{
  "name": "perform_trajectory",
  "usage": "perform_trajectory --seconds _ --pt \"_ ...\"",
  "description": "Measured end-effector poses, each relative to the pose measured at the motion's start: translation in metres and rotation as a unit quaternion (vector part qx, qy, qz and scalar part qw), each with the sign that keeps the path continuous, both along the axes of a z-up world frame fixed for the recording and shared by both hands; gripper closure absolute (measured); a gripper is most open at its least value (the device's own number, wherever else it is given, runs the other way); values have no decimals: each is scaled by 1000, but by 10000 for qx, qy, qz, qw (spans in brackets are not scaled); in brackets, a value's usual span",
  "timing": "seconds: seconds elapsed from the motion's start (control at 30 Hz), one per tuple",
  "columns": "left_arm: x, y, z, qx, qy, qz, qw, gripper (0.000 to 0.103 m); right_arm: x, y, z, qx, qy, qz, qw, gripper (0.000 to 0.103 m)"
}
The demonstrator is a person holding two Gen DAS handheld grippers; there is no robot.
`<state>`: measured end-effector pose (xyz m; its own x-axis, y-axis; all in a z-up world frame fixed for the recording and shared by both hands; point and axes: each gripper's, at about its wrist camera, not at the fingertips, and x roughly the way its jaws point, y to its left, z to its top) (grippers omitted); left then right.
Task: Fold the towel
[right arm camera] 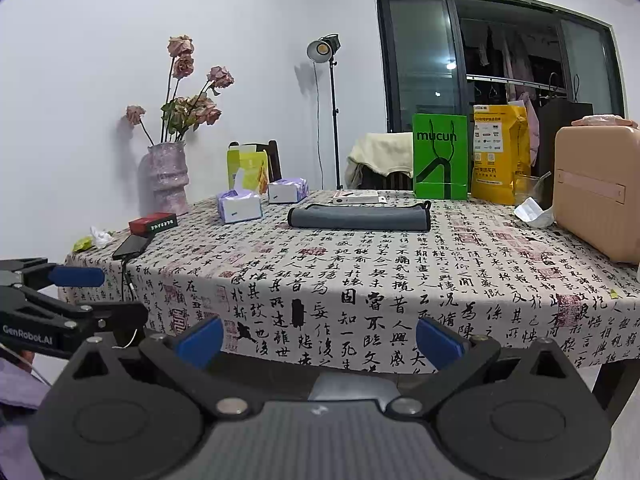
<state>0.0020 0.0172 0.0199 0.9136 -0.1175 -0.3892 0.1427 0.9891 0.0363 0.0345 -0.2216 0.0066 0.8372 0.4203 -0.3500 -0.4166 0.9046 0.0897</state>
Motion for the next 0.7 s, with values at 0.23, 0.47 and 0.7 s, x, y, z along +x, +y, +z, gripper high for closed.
perform_trajectory --seconds 0.23,0.47,0.7 --pt "1 -1 0 -20 16 -16 10000 0 0 0 0 8 12 -4 10000 0" --pt "0 -1 0 -28 24 -22 10000 0 0 0 -1 9 18 -11 10000 0" --pt "-1 -2 1 -27 6 -68 10000 0 0 -1 -1 10 16 -18 10000 0"
